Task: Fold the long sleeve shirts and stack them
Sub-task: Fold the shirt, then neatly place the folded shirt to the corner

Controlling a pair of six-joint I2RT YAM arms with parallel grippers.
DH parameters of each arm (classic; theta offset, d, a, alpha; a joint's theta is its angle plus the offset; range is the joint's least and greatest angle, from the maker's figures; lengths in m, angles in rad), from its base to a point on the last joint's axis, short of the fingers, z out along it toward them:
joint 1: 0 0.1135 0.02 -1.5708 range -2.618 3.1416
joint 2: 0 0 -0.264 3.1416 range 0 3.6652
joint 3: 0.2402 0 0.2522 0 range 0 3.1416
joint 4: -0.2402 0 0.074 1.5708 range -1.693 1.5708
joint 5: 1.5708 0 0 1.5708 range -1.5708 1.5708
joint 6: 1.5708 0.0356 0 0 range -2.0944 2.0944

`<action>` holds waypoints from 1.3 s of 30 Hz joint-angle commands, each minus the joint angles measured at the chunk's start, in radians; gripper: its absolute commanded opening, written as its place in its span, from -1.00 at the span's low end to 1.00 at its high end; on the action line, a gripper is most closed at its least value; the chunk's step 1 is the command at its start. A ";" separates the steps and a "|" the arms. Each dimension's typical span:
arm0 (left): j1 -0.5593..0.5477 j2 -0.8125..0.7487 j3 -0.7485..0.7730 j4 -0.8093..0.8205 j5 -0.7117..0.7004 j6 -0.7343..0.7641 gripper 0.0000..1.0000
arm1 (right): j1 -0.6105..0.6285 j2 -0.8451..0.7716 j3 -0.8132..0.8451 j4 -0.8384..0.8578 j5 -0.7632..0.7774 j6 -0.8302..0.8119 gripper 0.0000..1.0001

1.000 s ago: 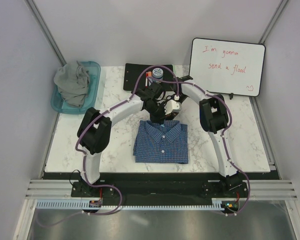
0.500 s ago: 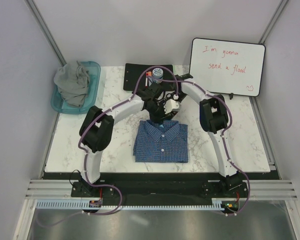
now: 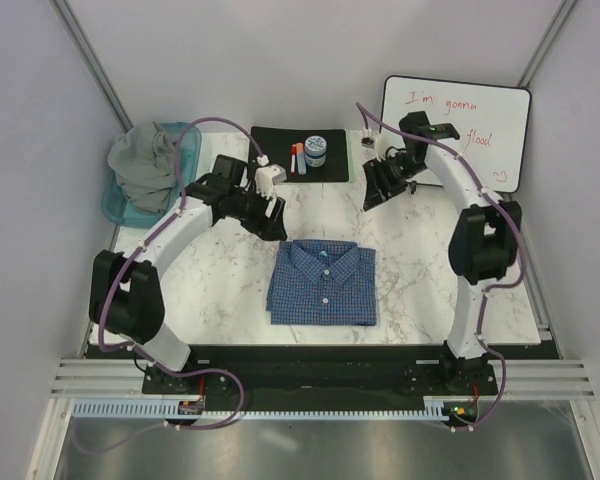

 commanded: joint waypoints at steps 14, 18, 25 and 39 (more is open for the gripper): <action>0.044 0.275 -0.129 0.177 0.226 -0.285 -0.49 | 0.081 -0.153 -0.653 0.287 -0.110 0.141 0.04; 0.106 0.350 -0.100 0.220 0.300 -0.351 -0.96 | 0.077 -0.075 -0.587 0.361 -0.056 0.185 0.03; 0.182 0.416 0.012 0.234 0.334 -0.382 -0.73 | 0.069 -0.044 -0.405 0.364 -0.039 0.212 0.08; 0.087 -0.101 -0.357 0.364 0.504 -0.610 0.80 | 0.141 -0.439 -0.757 0.508 -0.523 0.469 0.64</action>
